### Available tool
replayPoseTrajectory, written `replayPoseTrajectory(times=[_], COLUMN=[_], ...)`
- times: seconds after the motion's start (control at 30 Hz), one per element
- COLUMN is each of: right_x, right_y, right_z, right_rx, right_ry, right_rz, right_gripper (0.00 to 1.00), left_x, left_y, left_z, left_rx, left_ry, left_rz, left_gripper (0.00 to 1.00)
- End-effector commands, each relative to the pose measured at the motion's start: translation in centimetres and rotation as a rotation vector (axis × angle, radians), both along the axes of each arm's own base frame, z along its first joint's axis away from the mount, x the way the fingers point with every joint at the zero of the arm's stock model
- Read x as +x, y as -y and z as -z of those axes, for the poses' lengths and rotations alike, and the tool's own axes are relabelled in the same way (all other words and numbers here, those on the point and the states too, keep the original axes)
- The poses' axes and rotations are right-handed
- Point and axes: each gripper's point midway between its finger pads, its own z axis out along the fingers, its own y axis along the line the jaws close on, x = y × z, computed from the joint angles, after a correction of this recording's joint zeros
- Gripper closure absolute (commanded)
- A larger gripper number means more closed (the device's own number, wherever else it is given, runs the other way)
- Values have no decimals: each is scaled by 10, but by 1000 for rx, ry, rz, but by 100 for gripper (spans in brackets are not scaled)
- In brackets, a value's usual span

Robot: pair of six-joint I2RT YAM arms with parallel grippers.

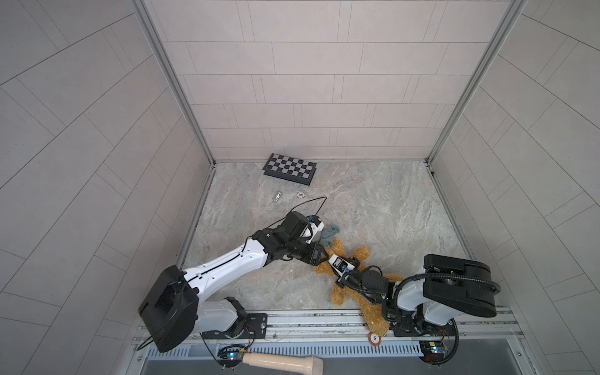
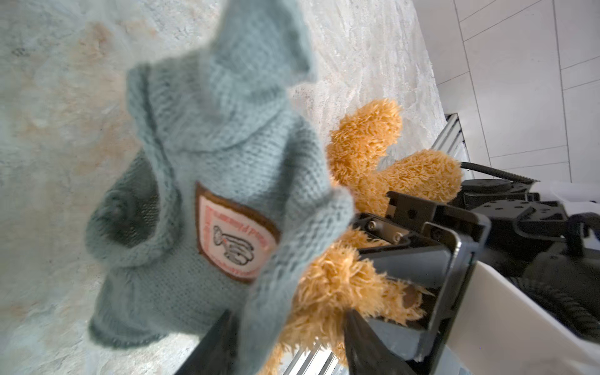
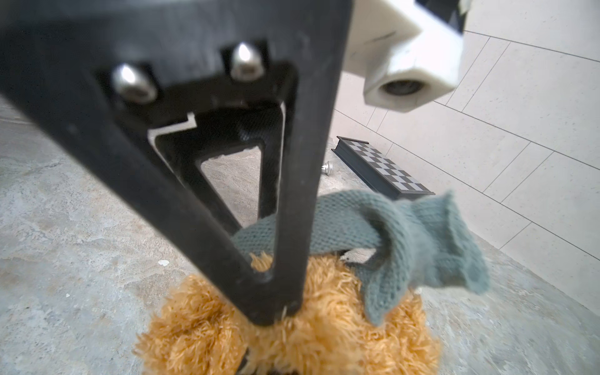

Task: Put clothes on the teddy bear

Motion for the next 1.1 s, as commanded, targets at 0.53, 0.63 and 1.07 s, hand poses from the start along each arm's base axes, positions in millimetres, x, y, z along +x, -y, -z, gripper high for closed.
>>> replayPoseTrajectory(times=[0.53, 0.63, 1.07], right_x=[25, 24, 16], right_y=[13, 12, -3], right_z=[-4, 0, 5], right_rx=[83, 65, 25], right_ry=[-105, -126, -140], right_rz=[98, 85, -6], right_gripper=[90, 91, 93], left_x=[24, 21, 24], left_y=[6, 9, 21], left_z=[37, 41, 53], left_rx=[43, 22, 14], left_ry=[58, 54, 34], left_rz=[-60, -50, -37], left_gripper=[43, 42, 43])
